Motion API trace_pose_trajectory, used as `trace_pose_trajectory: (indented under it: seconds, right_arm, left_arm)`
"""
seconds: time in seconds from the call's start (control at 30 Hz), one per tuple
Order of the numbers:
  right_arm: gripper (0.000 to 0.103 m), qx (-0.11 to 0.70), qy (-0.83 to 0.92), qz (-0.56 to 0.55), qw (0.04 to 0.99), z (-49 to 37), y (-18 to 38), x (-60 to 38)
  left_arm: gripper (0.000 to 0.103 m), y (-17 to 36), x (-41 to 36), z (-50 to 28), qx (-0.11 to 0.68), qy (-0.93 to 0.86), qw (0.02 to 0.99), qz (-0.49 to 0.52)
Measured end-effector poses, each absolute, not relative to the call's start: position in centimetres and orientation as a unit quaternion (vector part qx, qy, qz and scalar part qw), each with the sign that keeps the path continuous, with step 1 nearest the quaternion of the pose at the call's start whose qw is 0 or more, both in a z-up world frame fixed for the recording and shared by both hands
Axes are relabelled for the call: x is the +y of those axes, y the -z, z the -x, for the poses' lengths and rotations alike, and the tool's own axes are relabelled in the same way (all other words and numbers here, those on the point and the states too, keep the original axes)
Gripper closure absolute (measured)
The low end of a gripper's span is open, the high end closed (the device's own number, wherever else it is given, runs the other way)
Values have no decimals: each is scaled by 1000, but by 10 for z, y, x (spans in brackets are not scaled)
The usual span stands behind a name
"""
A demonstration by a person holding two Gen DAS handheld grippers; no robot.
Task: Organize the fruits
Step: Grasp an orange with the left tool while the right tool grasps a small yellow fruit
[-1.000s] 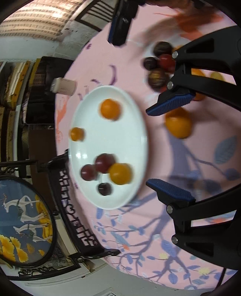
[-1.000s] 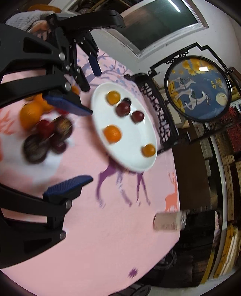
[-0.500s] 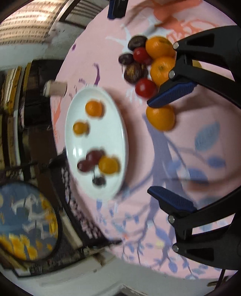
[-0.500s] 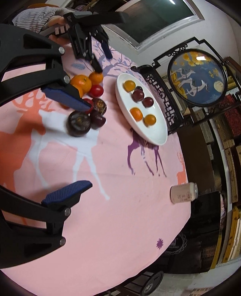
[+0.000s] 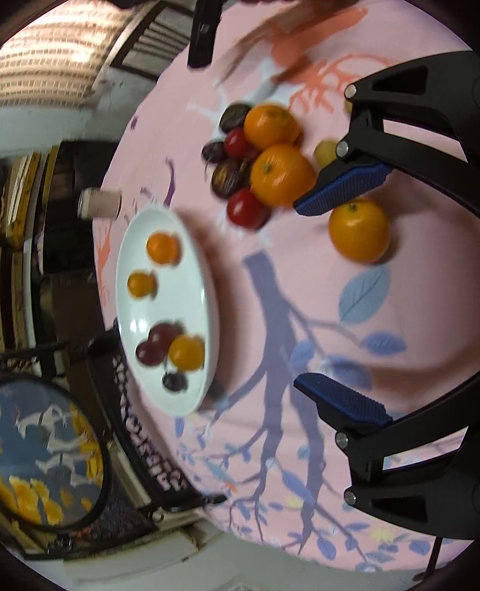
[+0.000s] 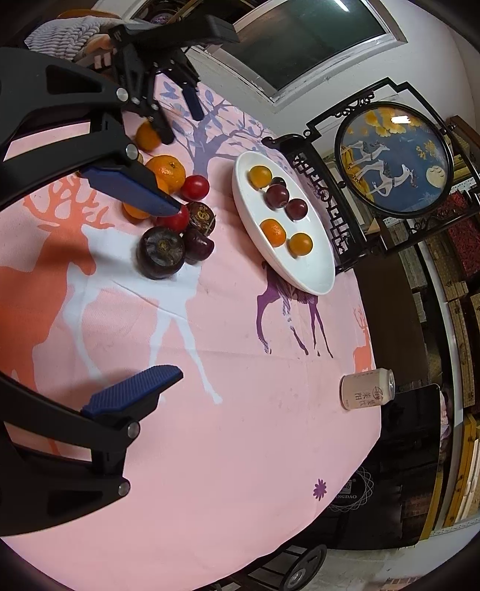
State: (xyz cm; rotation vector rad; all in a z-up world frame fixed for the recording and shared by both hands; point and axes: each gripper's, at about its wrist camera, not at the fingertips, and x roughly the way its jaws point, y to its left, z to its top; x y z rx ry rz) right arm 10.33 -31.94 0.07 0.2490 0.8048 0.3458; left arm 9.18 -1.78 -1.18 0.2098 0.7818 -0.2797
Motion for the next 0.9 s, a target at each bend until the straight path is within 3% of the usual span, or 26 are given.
trace_pose_trajectory:
  seconds: [0.2, 0.47, 0.6, 0.73, 0.9]
  right_arm:
    - [20, 392, -171, -119, 896, -104, 1, -317]
    - [20, 395, -166, -114, 896, -105, 5, -315]
    - [20, 399, -165, -107, 895, -106, 7, -312]
    - [20, 398, -194, -104, 891, -100, 5, -304]
    - [20, 386, -265, -47, 883, -68, 4, -265]
  left_arm:
    - [17, 22, -28, -65, 388, 172, 897, -124]
    - [50, 33, -35, -61, 429, 209, 872, -110]
    - [52, 34, -35, -55, 431, 209, 871, -107]
    - [62, 33, -34, -52, 430, 214, 871, -103]
    - [63, 30, -27, -56, 428, 194, 878, -94]
